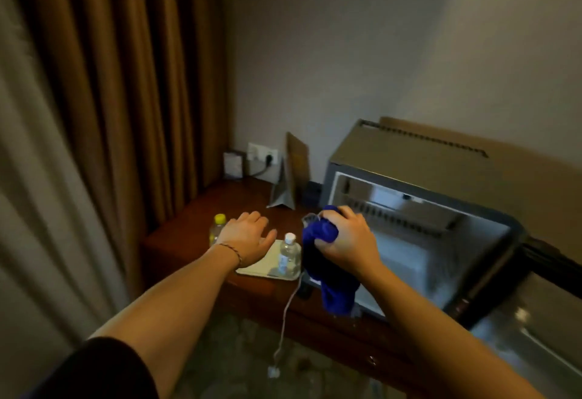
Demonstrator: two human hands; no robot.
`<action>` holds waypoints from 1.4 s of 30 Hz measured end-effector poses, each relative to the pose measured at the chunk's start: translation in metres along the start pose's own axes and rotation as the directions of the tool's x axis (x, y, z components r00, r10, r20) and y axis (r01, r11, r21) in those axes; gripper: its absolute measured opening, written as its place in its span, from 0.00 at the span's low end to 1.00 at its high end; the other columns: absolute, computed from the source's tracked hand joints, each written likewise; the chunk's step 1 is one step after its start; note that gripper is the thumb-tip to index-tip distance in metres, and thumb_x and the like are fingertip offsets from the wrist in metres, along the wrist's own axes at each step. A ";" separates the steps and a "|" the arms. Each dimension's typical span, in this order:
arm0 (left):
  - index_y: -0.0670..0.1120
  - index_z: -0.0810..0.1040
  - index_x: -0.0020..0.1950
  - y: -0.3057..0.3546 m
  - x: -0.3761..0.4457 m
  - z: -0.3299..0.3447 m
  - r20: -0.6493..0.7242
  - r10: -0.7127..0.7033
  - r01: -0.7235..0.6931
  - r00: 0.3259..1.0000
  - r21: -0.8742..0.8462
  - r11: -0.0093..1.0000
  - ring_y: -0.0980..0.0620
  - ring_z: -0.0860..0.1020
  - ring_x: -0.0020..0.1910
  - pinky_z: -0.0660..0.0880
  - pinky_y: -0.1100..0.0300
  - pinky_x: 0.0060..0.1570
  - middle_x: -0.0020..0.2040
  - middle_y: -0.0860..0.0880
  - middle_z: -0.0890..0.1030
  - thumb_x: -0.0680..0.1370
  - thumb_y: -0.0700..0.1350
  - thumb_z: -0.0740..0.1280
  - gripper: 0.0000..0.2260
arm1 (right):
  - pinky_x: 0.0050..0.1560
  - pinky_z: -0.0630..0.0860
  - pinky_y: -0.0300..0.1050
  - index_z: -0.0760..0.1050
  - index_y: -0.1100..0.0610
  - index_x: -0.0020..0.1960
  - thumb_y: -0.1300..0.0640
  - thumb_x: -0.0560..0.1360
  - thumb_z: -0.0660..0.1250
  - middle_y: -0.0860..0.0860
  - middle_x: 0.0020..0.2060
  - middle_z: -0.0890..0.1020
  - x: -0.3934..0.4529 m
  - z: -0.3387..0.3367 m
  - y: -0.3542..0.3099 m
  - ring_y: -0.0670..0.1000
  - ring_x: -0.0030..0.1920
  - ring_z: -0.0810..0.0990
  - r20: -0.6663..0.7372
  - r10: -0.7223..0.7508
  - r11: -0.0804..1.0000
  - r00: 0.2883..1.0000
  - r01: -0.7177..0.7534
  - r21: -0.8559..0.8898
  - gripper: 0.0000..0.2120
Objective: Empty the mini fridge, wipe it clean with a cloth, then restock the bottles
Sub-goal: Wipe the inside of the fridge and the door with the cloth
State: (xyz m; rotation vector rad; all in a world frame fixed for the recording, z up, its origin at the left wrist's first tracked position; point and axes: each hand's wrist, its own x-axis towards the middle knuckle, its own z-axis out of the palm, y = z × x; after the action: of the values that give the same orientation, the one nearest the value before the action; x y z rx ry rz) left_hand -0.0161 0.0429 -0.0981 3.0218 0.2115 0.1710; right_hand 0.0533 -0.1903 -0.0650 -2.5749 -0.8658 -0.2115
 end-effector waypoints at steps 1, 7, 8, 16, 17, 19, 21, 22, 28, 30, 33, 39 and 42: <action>0.48 0.71 0.69 -0.015 0.003 -0.003 0.000 -0.042 0.042 0.999 0.003 0.999 0.46 0.70 0.65 0.70 0.49 0.62 0.65 0.48 0.72 0.82 0.60 0.51 0.23 | 0.56 0.73 0.53 0.71 0.44 0.67 0.45 0.73 0.68 0.47 0.64 0.70 0.018 0.005 -0.012 0.58 0.62 0.68 0.004 -0.016 1.000 1.000 0.016 0.015 0.23; 0.49 0.71 0.69 -0.109 0.033 -0.005 0.036 -0.236 0.233 0.971 0.068 0.970 0.46 0.69 0.66 0.70 0.48 0.62 0.66 0.48 0.71 0.82 0.60 0.50 0.24 | 0.56 0.74 0.55 0.71 0.45 0.67 0.44 0.72 0.69 0.46 0.62 0.70 0.125 0.047 -0.072 0.58 0.62 0.71 -0.029 -0.127 0.987 0.992 0.129 0.096 0.24; 0.49 0.71 0.69 -0.122 0.039 -0.004 0.037 -0.248 0.245 0.968 0.065 0.967 0.46 0.70 0.65 0.70 0.48 0.62 0.66 0.48 0.71 0.82 0.60 0.50 0.24 | 0.56 0.75 0.56 0.71 0.45 0.67 0.44 0.72 0.69 0.47 0.62 0.70 0.141 0.054 -0.078 0.59 0.61 0.71 -0.028 -0.123 0.986 0.992 0.125 0.106 0.24; 0.48 0.71 0.69 -0.174 0.084 0.017 0.103 -0.243 0.234 0.965 0.091 0.968 0.47 0.71 0.63 0.71 0.48 0.60 0.64 0.47 0.72 0.82 0.61 0.49 0.24 | 0.57 0.74 0.57 0.70 0.47 0.69 0.44 0.72 0.69 0.51 0.63 0.70 0.221 0.124 -0.094 0.60 0.62 0.69 0.131 -0.075 0.995 0.989 0.065 0.076 0.26; 0.48 0.71 0.69 -0.177 0.090 0.022 0.119 -0.238 0.227 0.964 0.098 0.969 0.47 0.71 0.63 0.71 0.48 0.60 0.64 0.48 0.72 0.82 0.61 0.49 0.24 | 0.57 0.74 0.57 0.70 0.47 0.69 0.44 0.72 0.69 0.51 0.63 0.70 0.229 0.133 -0.092 0.60 0.62 0.69 0.152 -0.062 0.996 0.986 0.051 0.076 0.26; 0.48 0.71 0.68 -0.180 0.103 0.034 0.147 -0.222 0.209 0.964 0.100 0.973 0.47 0.71 0.62 0.70 0.49 0.60 0.63 0.48 0.72 0.82 0.60 0.49 0.23 | 0.57 0.74 0.57 0.69 0.47 0.69 0.44 0.72 0.68 0.51 0.64 0.69 0.246 0.151 -0.086 0.60 0.63 0.68 0.186 -0.043 0.998 0.982 0.031 0.063 0.27; 0.49 0.71 0.67 -0.182 0.115 0.048 0.183 -0.201 0.184 0.962 0.105 0.977 0.47 0.71 0.61 0.70 0.49 0.59 0.62 0.48 0.72 0.82 0.59 0.49 0.22 | 0.58 0.73 0.57 0.68 0.47 0.70 0.44 0.73 0.68 0.52 0.65 0.68 0.265 0.169 -0.079 0.61 0.63 0.67 0.212 -0.028 0.999 0.977 0.018 0.047 0.27; 0.49 0.71 0.66 -0.184 0.122 0.056 0.204 -0.194 0.173 0.960 0.114 0.978 0.47 0.71 0.61 0.70 0.50 0.59 0.62 0.48 0.72 0.82 0.58 0.49 0.21 | 0.58 0.73 0.56 0.68 0.47 0.70 0.44 0.73 0.68 0.52 0.65 0.68 0.275 0.180 -0.075 0.61 0.63 0.67 0.226 -0.022 0.999 0.974 0.014 0.039 0.27; 0.47 0.72 0.64 -0.194 0.169 0.093 0.249 -0.212 0.192 0.945 0.103 0.976 0.46 0.70 0.61 0.68 0.49 0.59 0.62 0.47 0.72 0.83 0.56 0.49 0.20 | 0.60 0.73 0.60 0.66 0.46 0.71 0.45 0.74 0.67 0.52 0.67 0.65 0.343 0.250 -0.056 0.62 0.65 0.65 0.348 -0.020 1.000 0.937 0.025 -0.011 0.27; 0.47 0.72 0.65 -0.198 0.183 0.107 0.268 -0.225 0.202 0.937 0.112 0.973 0.45 0.69 0.62 0.68 0.49 0.60 0.63 0.46 0.72 0.84 0.55 0.49 0.19 | 0.62 0.71 0.63 0.65 0.46 0.71 0.45 0.75 0.67 0.53 0.68 0.64 0.364 0.277 -0.051 0.64 0.66 0.64 0.403 -0.031 0.999 0.914 0.045 -0.024 0.27; 0.48 0.71 0.65 -0.203 0.204 0.127 0.291 -0.277 0.264 0.916 0.085 0.961 0.45 0.69 0.64 0.66 0.48 0.62 0.65 0.46 0.71 0.83 0.55 0.49 0.19 | 0.65 0.68 0.64 0.65 0.46 0.72 0.47 0.76 0.66 0.53 0.70 0.62 0.393 0.320 -0.041 0.65 0.68 0.62 0.470 -0.048 0.996 0.881 0.078 -0.045 0.26; 0.51 0.73 0.62 -0.212 0.218 0.145 0.329 -0.275 0.298 0.904 -0.021 0.954 0.49 0.69 0.60 0.68 0.50 0.60 0.60 0.50 0.72 0.82 0.57 0.49 0.19 | 0.66 0.66 0.65 0.65 0.45 0.71 0.47 0.77 0.66 0.54 0.72 0.62 0.408 0.406 -0.019 0.64 0.70 0.60 0.574 -0.023 0.996 0.819 0.068 -0.057 0.24; 0.51 0.73 0.62 -0.217 0.221 0.146 0.322 -0.275 0.302 0.906 -0.037 0.953 0.50 0.69 0.58 0.69 0.49 0.59 0.59 0.50 0.72 0.82 0.57 0.49 0.19 | 0.67 0.65 0.66 0.63 0.43 0.71 0.44 0.77 0.65 0.53 0.73 0.60 0.400 0.438 -0.019 0.64 0.72 0.58 0.645 0.043 0.993 0.763 0.035 -0.109 0.24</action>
State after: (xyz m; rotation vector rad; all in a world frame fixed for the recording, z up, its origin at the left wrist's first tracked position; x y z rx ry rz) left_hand 0.1903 0.2742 -0.2438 2.8323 0.5979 -0.3160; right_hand 0.3646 0.2291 -0.3466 -2.7830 -1.0956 0.7070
